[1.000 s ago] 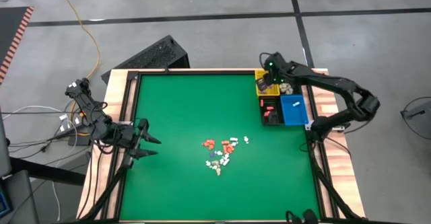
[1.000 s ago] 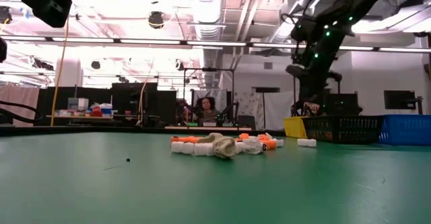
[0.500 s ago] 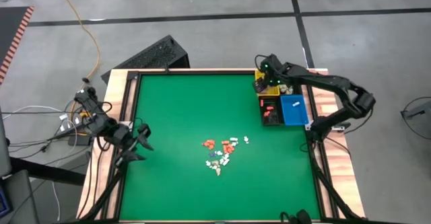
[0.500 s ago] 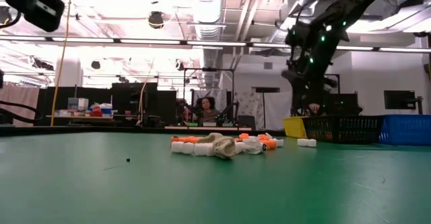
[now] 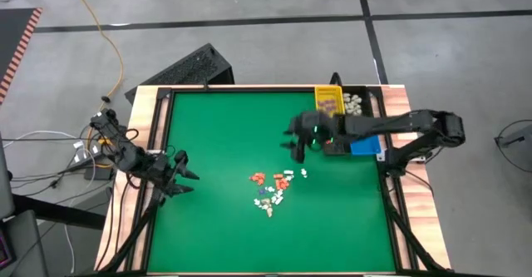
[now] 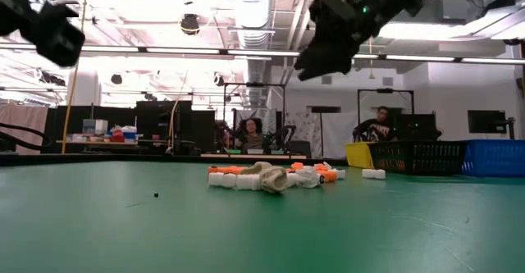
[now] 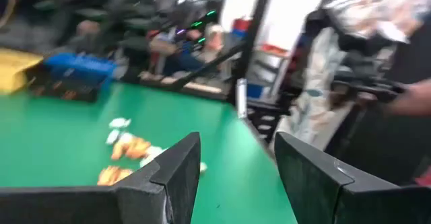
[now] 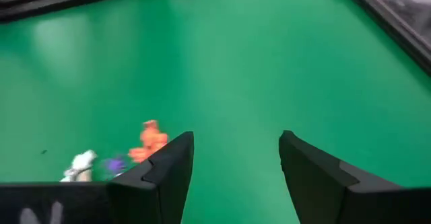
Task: Sort Halloween decoration
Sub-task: Put the purple spider toy into the yellow basket
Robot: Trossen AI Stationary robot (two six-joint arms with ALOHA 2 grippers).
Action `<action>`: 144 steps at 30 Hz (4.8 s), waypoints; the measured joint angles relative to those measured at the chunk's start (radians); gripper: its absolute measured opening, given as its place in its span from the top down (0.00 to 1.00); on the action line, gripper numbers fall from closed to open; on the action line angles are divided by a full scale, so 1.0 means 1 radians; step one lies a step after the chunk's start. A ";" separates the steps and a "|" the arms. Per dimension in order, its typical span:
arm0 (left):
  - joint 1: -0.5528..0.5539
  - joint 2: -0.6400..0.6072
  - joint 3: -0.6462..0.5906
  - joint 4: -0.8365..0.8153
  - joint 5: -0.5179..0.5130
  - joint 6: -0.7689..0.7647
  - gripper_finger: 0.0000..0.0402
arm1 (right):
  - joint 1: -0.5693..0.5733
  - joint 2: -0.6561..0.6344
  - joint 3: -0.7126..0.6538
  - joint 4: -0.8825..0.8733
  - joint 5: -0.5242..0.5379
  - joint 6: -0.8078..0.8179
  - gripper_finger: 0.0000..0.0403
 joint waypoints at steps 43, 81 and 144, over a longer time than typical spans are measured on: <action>0.644 -0.001 -0.003 -0.104 0.686 0.232 0.55 | 0.386 0.462 0.066 0.338 0.219 0.098 0.41; 0.736 0.035 -0.004 -0.083 0.865 0.151 0.55 | 0.377 0.594 0.153 0.307 0.269 0.012 0.50; 0.736 0.045 -0.004 -0.081 0.858 0.115 0.55 | -0.052 -0.048 -0.065 -0.267 0.439 -0.015 0.98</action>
